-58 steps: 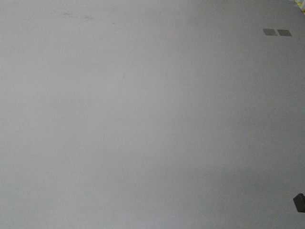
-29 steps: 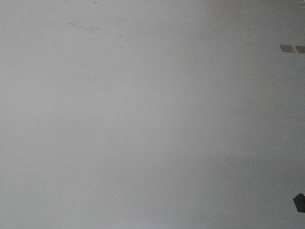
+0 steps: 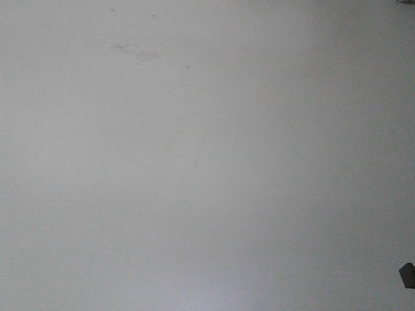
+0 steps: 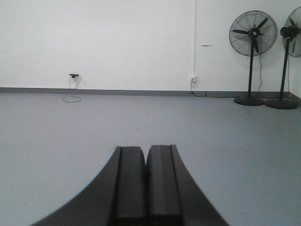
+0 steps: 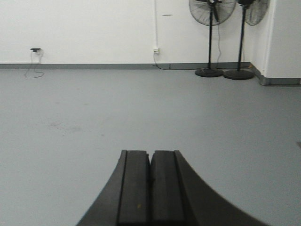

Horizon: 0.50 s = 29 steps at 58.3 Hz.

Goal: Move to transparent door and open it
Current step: 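Drive the base across the grey floor, turning toward the glass door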

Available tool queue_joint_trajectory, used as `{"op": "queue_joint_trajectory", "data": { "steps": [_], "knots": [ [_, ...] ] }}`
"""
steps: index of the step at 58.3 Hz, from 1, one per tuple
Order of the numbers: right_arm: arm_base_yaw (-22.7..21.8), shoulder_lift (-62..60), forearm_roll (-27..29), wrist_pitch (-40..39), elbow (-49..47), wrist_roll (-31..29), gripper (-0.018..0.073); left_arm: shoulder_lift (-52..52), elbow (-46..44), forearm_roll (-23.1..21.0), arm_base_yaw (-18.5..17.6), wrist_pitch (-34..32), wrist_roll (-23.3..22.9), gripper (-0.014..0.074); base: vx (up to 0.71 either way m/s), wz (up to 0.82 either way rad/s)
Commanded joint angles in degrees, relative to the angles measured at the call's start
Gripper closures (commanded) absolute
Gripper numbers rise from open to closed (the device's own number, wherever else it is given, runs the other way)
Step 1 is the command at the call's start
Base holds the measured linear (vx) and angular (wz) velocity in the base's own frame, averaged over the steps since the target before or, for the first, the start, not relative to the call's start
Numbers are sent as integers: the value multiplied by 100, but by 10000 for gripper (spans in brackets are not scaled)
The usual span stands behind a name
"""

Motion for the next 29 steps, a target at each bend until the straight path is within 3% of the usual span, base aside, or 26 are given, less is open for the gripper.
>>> {"op": "queue_joint_trajectory", "data": {
  "steps": [1, 29],
  "knots": [
    [-5, -93, -28, -442, 29, -46, 568, -72, 84, -4, 18, -434, -43, 603, 54, 26],
    [-5, -93, -28, -441, 29, -46, 568, -72, 84, -4, 18, -434, -43, 603, 55, 38]
  ]
}}
